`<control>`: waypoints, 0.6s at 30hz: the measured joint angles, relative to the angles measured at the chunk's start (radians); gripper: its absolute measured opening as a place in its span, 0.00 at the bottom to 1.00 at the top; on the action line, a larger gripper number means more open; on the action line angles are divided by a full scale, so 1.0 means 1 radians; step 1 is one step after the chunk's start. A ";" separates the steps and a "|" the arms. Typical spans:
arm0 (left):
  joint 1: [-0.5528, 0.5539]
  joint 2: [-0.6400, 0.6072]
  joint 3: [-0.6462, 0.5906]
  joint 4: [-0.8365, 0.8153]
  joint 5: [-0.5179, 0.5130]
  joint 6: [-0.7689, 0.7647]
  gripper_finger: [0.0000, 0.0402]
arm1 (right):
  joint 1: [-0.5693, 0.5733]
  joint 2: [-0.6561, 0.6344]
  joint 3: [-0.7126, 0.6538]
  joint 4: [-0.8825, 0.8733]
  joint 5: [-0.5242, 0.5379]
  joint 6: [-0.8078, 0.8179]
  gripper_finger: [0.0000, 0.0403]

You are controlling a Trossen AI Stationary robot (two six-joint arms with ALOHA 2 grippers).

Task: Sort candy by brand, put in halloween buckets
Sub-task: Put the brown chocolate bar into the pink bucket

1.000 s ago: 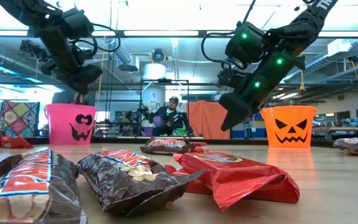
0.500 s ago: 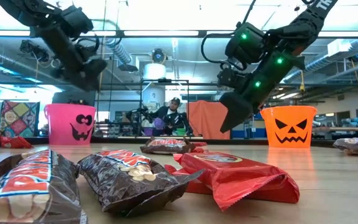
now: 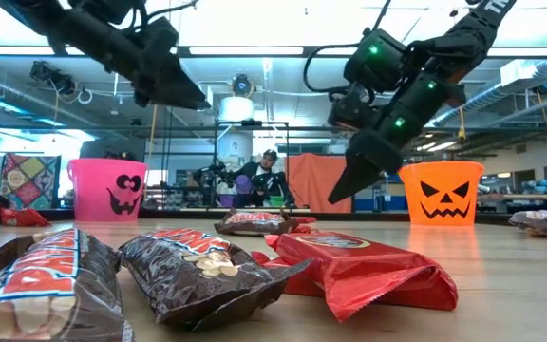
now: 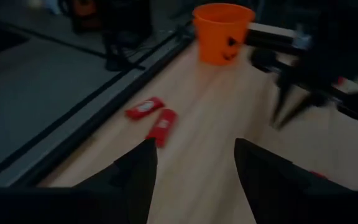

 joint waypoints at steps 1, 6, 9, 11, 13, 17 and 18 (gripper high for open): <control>-0.039 0.000 -0.016 0.018 -0.023 -0.001 0.54 | 0.000 0.000 0.000 -0.005 -0.006 0.037 0.14; -0.197 0.000 -0.085 0.113 -0.084 -0.032 0.54 | 0.016 -0.002 0.006 -0.033 -0.087 0.150 0.14; -0.263 0.013 -0.120 0.168 -0.092 -0.073 0.54 | 0.034 -0.003 0.061 -0.140 -0.123 0.217 0.14; -0.299 0.027 -0.152 0.204 -0.097 -0.090 0.54 | 0.049 -0.004 0.116 -0.272 -0.113 0.235 0.14; -0.328 0.057 -0.170 0.251 -0.109 -0.106 0.54 | 0.067 -0.004 0.172 -0.423 -0.068 0.248 0.14; -0.374 0.144 -0.211 0.355 -0.120 -0.116 0.54 | 0.103 -0.004 0.270 -0.691 0.019 0.279 0.14; -0.381 0.170 -0.215 0.383 -0.120 -0.111 0.54 | 0.111 -0.005 0.282 -0.719 0.021 0.280 0.14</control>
